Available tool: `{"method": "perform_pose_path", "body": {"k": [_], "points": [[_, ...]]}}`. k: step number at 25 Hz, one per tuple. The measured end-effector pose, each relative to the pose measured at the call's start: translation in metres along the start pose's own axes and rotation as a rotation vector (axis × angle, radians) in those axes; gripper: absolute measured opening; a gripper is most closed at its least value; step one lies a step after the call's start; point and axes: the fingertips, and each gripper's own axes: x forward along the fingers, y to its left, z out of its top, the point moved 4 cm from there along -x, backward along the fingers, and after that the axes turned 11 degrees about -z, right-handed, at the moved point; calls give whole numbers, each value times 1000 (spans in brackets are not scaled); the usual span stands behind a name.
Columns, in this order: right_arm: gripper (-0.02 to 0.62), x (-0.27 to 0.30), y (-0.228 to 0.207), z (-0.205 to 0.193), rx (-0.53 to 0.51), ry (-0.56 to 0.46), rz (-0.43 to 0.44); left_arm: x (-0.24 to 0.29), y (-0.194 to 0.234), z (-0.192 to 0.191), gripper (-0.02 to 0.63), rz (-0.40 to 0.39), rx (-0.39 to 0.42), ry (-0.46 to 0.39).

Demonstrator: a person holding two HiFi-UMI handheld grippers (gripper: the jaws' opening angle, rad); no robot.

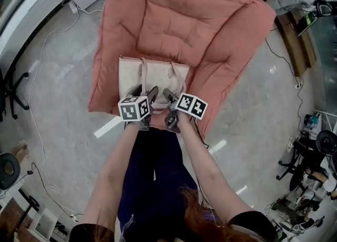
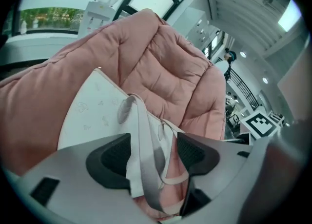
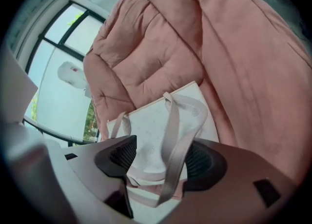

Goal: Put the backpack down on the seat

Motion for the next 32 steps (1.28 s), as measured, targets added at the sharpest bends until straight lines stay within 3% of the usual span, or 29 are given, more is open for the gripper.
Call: {"method": "perform_pose_path", "body": {"k": [3, 5, 14, 19, 32], "points": [[284, -5, -6, 4, 102, -21, 10, -6, 8, 2, 295, 6, -99, -38], [284, -11, -9, 3, 125, -22, 11, -13, 9, 2, 296, 9, -120, -45], [284, -53, -19, -19, 116, -31, -11, -47, -7, -14, 296, -19, -78, 16], [284, -83, -10, -25, 111, -45, 68, -64, -36, -13, 296, -57, -112, -19], [284, -161, 53, -4, 32, -157, 262, -114, -109, 32, 296, -140, 110, -59]]}}
